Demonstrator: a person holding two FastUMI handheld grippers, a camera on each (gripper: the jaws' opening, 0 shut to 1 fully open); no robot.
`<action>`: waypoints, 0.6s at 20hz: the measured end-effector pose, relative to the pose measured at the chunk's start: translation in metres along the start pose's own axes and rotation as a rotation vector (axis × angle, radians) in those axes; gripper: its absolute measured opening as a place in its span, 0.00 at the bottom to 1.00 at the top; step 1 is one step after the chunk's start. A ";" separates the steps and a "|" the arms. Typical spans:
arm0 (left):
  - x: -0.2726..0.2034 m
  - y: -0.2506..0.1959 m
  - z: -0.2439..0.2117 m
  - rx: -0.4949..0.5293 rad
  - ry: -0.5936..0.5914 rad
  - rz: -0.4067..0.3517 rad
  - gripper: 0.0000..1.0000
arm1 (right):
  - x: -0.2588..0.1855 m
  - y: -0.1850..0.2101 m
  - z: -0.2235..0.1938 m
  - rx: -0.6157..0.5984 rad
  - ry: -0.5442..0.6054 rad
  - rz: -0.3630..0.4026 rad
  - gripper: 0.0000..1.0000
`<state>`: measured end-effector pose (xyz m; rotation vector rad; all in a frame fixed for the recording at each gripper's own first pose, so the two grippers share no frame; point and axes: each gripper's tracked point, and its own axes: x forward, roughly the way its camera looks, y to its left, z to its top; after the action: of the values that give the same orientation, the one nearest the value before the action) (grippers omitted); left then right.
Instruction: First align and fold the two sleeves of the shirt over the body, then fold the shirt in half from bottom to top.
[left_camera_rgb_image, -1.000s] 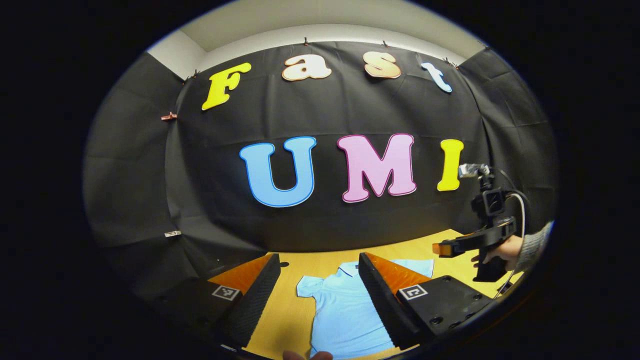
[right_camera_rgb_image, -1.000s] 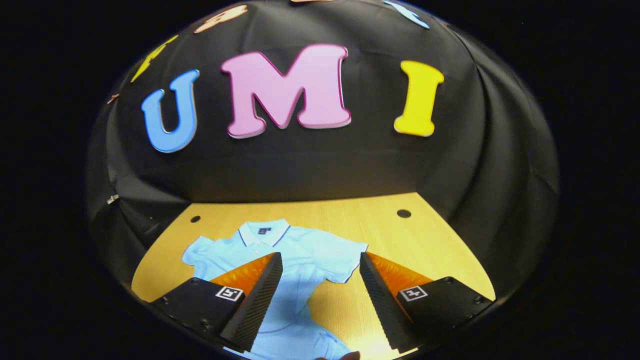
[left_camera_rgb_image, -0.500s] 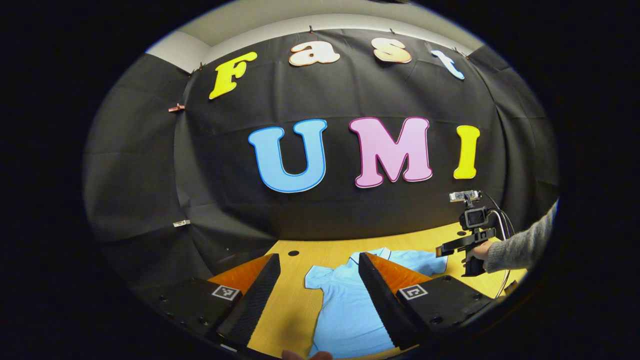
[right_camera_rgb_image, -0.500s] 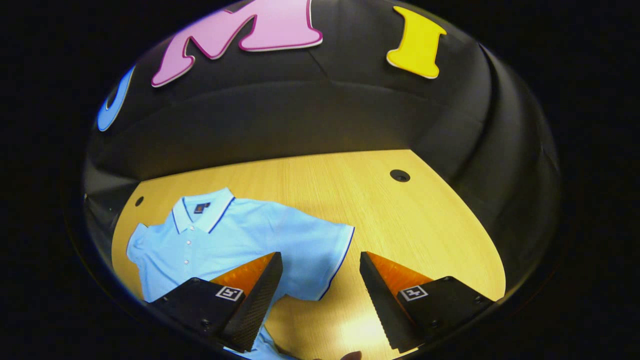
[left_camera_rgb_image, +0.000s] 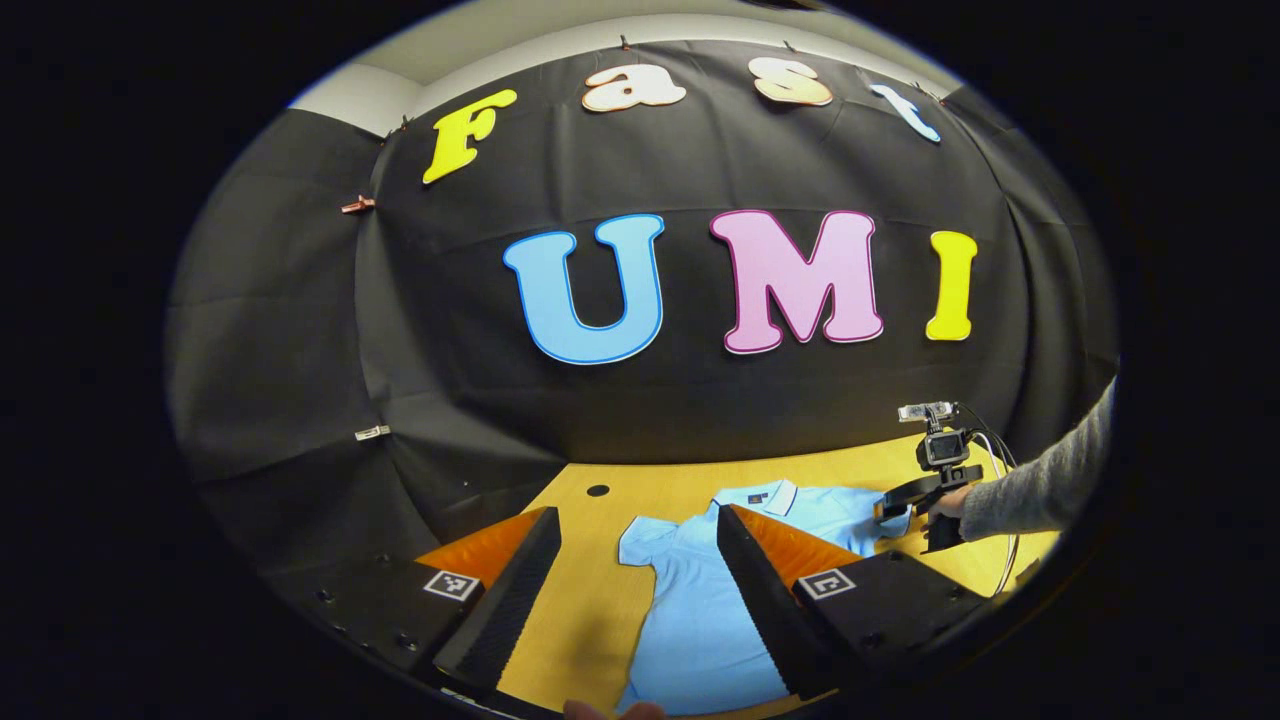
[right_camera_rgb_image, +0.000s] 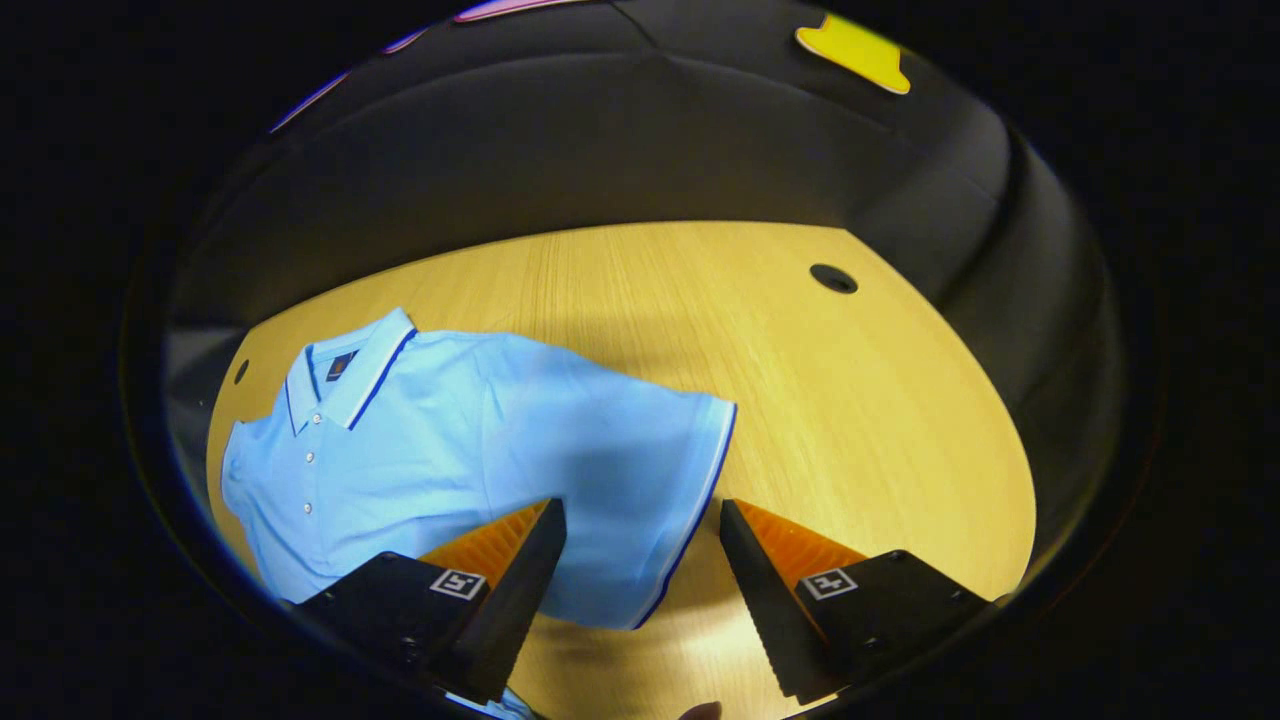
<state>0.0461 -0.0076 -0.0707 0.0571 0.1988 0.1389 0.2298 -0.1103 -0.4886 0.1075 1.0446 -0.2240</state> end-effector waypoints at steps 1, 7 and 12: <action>0.000 0.001 -0.002 -0.001 0.003 0.004 1.00 | -0.001 0.001 -0.001 -0.001 0.004 -0.001 0.96; 0.003 0.012 -0.011 -0.014 0.026 0.026 1.00 | -0.001 0.022 -0.001 -0.036 -0.019 0.047 0.37; 0.001 0.020 -0.013 -0.009 0.030 0.035 1.00 | 0.000 0.030 0.001 -0.026 -0.027 0.073 0.07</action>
<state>0.0423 0.0128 -0.0821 0.0498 0.2269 0.1757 0.2375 -0.0816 -0.4887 0.1189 1.0149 -0.1451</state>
